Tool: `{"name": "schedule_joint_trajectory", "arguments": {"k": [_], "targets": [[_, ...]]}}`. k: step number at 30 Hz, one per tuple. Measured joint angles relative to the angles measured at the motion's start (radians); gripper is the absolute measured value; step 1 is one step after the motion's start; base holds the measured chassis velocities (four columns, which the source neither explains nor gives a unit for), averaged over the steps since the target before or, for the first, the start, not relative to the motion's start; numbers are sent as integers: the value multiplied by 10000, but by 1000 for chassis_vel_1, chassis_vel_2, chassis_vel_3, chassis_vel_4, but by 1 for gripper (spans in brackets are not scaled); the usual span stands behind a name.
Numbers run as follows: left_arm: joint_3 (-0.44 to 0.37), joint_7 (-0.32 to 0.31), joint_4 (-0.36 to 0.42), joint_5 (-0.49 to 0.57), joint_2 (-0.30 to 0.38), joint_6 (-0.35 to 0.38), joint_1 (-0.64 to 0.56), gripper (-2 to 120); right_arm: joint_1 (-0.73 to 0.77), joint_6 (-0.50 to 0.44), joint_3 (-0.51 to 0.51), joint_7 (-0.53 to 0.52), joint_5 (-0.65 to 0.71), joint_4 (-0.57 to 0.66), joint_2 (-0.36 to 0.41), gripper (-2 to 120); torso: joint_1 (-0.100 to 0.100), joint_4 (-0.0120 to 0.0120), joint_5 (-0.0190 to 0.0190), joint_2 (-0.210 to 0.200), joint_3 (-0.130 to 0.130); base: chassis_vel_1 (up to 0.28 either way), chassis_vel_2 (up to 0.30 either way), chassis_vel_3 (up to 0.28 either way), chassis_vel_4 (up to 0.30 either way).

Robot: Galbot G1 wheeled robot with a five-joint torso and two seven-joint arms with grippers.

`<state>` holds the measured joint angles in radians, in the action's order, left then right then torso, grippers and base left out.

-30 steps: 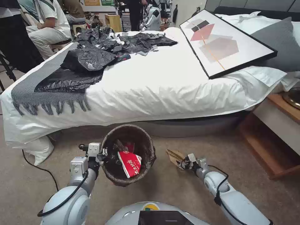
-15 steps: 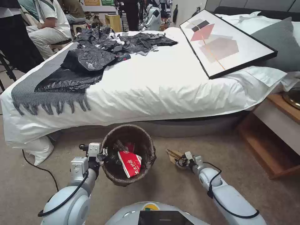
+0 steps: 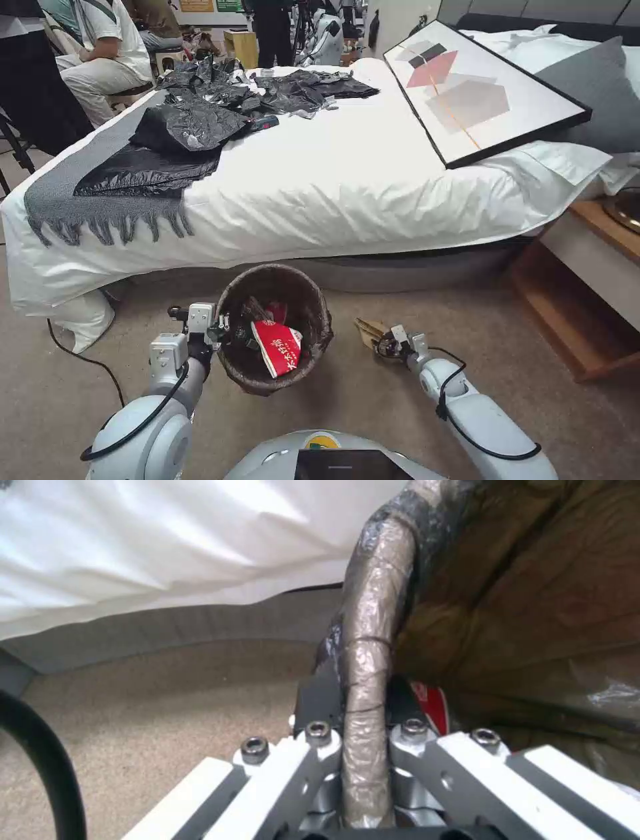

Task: Pick up the trash bin, then pick up the garbage from the floor and place it into the trash bin.

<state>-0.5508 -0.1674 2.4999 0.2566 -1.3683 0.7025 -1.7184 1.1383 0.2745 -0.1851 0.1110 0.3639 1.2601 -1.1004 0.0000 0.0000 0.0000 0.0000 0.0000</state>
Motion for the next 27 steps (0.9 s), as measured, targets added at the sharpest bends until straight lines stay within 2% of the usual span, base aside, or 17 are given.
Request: {"name": "schedule_joint_trajectory", "arguments": {"k": [1,2,5,6,9,10,13,17,20,27], "targets": [[0,1,0,2,2,0,6,2,-21,-18,2,15,-28,-77,-49,72,0,0,-1,0,0,0,0,0,0],[0,1,0,2,2,0,6,2,-21,-18,2,15,-28,-77,-49,72,0,0,-1,0,0,0,0,0,0],[0,2,0,6,3,-2,12,2,-55,-57,7,43,-85,-230,-148,58,0,0,-1,0,0,0,0,0,0],[0,2,0,6,3,-2,12,2,-55,-57,7,43,-85,-230,-148,58,0,0,-1,0,0,0,0,0,0],[0,4,0,11,4,-6,19,2,-84,-145,6,44,-169,-381,-239,43,0,-1,-2,1,-1,0,0,0,0],[0,4,0,11,4,-6,19,2,-84,-145,6,44,-169,-381,-239,43,0,-1,-2,1,-1,0,0,0,0],[-2,4,0,15,8,-9,22,2,-97,-186,-7,79,-192,-471,-300,28,0,0,-2,1,-1,0,0,0,0],[-1,4,0,17,9,-12,23,2,-99,-206,-22,93,-200,-497,-315,21,0,1,-1,1,-1,0,0,0,0],[5,4,0,17,5,-16,28,2,-100,-243,-55,104,-204,-538,-318,4,0,2,1,1,-1,0,0,0,0],[11,4,0,17,-3,-22,34,2,-85,-345,-112,117,-210,-613,-302,0,0,3,3,1,0,0,0,0,0]]}}
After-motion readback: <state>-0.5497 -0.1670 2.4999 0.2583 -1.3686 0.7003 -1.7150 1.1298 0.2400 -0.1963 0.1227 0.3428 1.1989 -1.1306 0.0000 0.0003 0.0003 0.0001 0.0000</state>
